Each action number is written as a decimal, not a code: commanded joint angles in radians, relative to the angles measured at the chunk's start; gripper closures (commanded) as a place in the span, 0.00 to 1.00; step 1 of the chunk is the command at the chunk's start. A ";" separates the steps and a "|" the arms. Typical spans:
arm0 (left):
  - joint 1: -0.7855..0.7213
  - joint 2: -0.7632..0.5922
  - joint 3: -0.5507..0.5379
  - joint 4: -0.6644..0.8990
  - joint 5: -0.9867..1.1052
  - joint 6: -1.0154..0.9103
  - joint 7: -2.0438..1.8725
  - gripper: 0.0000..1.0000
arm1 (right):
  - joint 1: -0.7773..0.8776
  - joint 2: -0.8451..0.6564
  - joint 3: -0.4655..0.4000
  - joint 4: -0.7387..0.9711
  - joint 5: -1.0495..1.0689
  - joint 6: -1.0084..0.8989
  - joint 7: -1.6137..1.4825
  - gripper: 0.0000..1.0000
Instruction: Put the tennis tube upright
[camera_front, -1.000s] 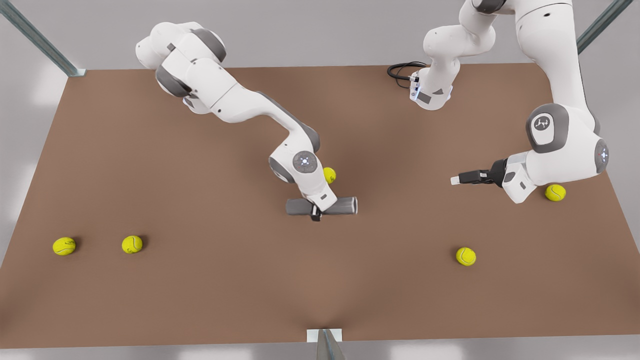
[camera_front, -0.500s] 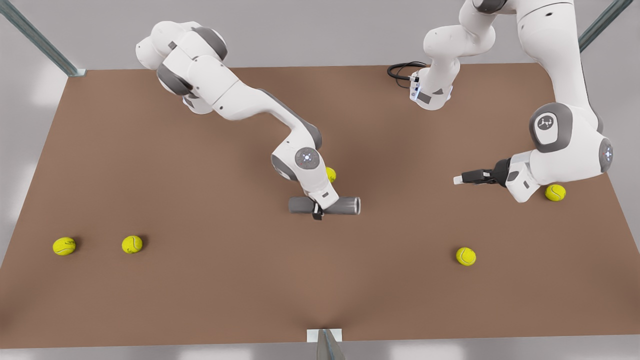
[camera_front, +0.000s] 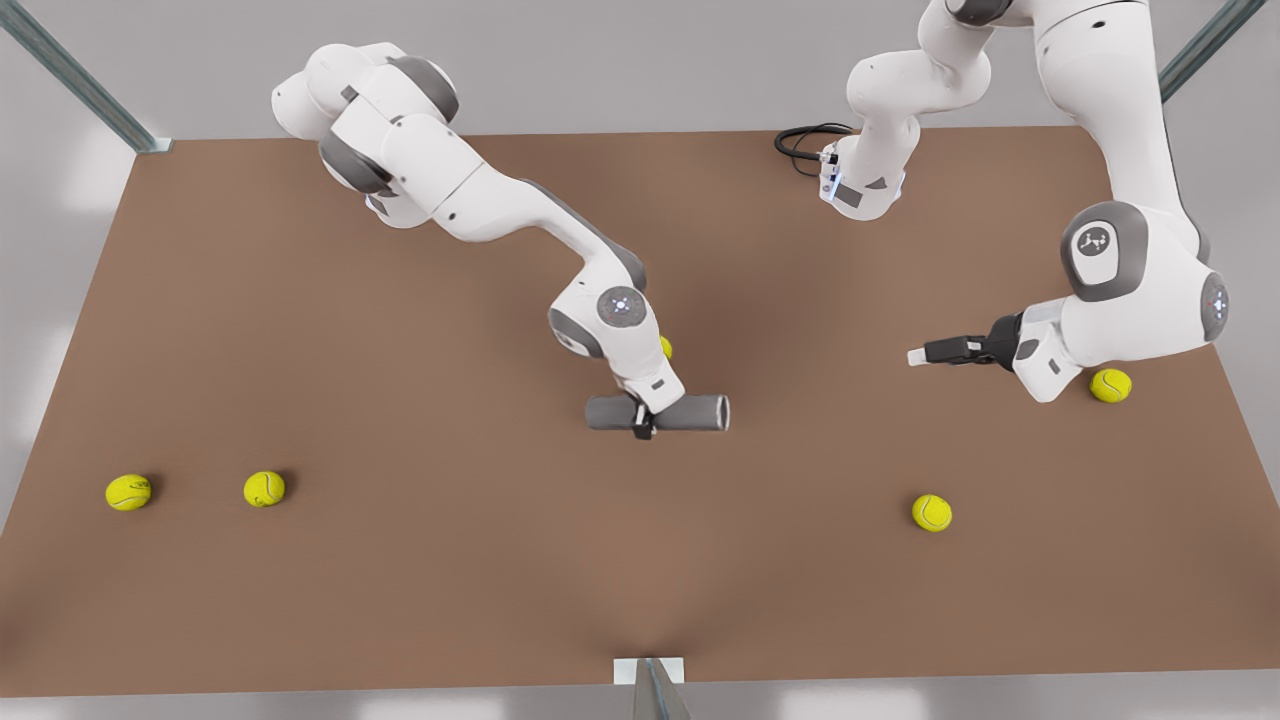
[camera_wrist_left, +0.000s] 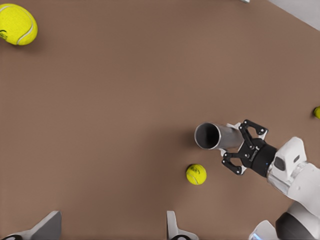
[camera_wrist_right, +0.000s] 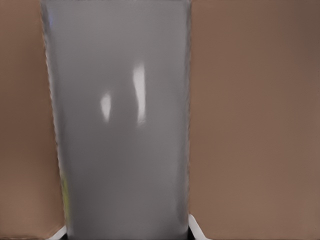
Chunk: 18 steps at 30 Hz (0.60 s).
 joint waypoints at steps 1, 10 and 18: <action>0.000 0.000 0.000 0.000 0.000 0.000 0.000 0.00 | 0.000 0.004 -0.001 0.000 -0.034 0.000 0.004 0.00; 0.000 -0.002 0.000 0.000 0.000 -0.006 0.000 0.00 | 0.018 0.002 -0.001 0.017 -0.156 0.007 0.001 0.00; 0.012 -0.011 0.001 0.008 0.008 -0.017 0.000 0.00 | 0.017 0.000 0.001 0.017 -0.145 0.004 0.072 0.27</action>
